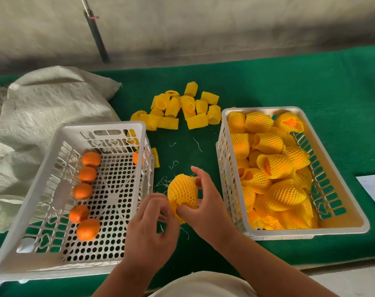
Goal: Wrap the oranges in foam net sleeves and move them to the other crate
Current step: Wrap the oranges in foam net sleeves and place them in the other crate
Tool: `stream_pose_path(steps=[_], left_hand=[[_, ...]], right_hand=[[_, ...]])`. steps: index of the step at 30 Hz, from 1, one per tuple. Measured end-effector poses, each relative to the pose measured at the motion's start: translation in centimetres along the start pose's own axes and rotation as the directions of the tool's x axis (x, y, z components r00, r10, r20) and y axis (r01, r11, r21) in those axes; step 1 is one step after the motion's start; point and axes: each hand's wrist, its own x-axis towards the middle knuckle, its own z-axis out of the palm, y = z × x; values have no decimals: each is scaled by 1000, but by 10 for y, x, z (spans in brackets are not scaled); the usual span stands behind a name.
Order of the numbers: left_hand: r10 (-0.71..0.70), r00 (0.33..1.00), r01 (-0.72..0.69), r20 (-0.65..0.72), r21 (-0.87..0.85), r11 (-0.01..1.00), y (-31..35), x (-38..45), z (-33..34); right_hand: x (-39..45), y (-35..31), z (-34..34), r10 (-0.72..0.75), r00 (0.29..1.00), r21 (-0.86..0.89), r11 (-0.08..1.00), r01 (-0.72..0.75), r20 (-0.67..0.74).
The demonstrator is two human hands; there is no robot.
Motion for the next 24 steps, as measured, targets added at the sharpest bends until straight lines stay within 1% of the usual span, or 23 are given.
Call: stream_pose_path(steps=[1,2,3,4,5,6,7,8,9,10,11,12,13,14,16,17,18,19,21,23,24], left_hand=[[-84,996,84,3,-82,993,1,-2,-1],[-217,976,211,-16,-183,960,1,-1,-2],[-382,924,360,-20,-289,887,0,2,-4],[-546,837,515,30,-377,770,-2,8,-5],[-671,722,669,168,-415,616,-5,16,-6],[-714,595,793,368,-410,450,-10,23,-6],[-668,480,872,569,-389,295,-13,29,-6],[-577,408,910,707,-367,193,-15,32,-5],[-499,384,920,777,-370,132,-17,32,-4],[-471,392,915,790,-388,111,-17,32,-2],[-486,409,906,772,-408,114,-17,33,1],[-534,429,896,729,-419,147,-16,33,3],[-580,453,886,677,-414,208,-15,32,6],[-599,486,873,637,-394,288,-15,32,7],[-553,569,817,608,-348,459,-15,30,9],[-518,597,786,612,-321,528,-14,28,10],[-488,609,764,625,-298,572,-12,27,11],[-463,609,750,644,-277,600,-10,25,13],[-412,604,723,682,-252,644,-6,23,18],[-379,613,712,693,-277,646,-6,22,20],[-390,628,710,674,-290,642,-9,22,19]], right_hand=[[1,1,-2,-13,1000,-37,999,13,6],[1,2,-5,-29,1000,-79,996,30,10],[2,3,-8,-51,999,-118,992,52,14],[2,4,-10,-75,997,-149,986,77,21],[1,5,-12,-98,995,-170,980,102,33],[1,6,-13,-115,992,-181,976,122,49],[0,7,-13,-127,990,-187,973,138,66],[-1,7,-13,-141,986,-190,969,155,86],[-1,6,-13,-156,981,-194,965,176,111],[-1,5,-14,-173,975,-197,960,198,138],[-1,6,-16,-184,968,-196,957,216,171],[0,7,-19,-178,962,-178,960,216,207],[0,8,-24,-144,959,-134,974,180,243],[0,9,-30,-82,958,-65,993,103,274],[1,11,-43,61,946,75,993,-89,319],[1,11,-49,124,934,116,978,-171,334],[-1,12,-54,168,925,135,965,-225,340],[-4,13,-58,191,925,142,958,-248,330],[-8,14,-64,193,941,163,956,-245,279],[-13,15,-71,204,952,226,940,-255,226],[-15,16,-77,212,958,263,930,-258,193]])
